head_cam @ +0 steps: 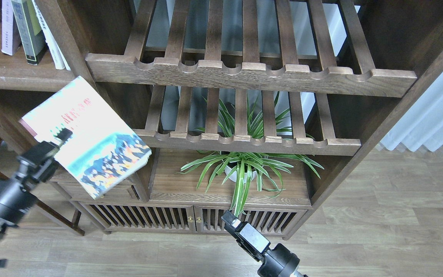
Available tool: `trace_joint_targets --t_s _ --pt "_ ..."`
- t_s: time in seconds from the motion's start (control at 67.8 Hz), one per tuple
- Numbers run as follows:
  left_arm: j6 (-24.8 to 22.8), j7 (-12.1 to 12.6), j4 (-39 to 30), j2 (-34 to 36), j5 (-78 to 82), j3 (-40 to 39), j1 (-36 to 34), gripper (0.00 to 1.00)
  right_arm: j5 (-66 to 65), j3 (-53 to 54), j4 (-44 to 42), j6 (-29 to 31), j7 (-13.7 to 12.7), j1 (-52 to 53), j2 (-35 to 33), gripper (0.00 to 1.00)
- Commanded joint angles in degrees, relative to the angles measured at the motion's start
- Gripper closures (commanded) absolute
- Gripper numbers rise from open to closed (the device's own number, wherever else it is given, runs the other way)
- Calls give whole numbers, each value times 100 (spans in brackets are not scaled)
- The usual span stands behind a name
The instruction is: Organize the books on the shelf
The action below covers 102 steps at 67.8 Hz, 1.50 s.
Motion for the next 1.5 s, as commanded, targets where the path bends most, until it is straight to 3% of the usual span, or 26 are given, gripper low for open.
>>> trace_joint_targets --t_s 0.0,0.074,0.265,0.693,1.091,1.371,1.489 --pt "-1 3 -31 249 2 -525 1 92 9 10 0 -1 0 1 -3 0" --pt "-1 21 -14 416 10 -815 1 92 9 1 0 -1 0 -8 -3 0" --pt "-1 434 101 671 247 -1509 1 93 0 1 -9 -1 0 -8 5 0" --pt "-1 583 732 890 1653 -2837 -156 92 9 124 -9 -1 0 -43 5 0" --pt "-1 689 1225 899 3086 -2565 -1492 91 18 124 0 -1 0 -96 14 0" --pt "-1 794 1621 1031 3464 -1677 -2688 91 18 133 0 -1 0 -96 14 0" --pt "-1 803 2104 1075 3851 -1027 -3750 90 18 133 0 -1 0 -96 23 0"
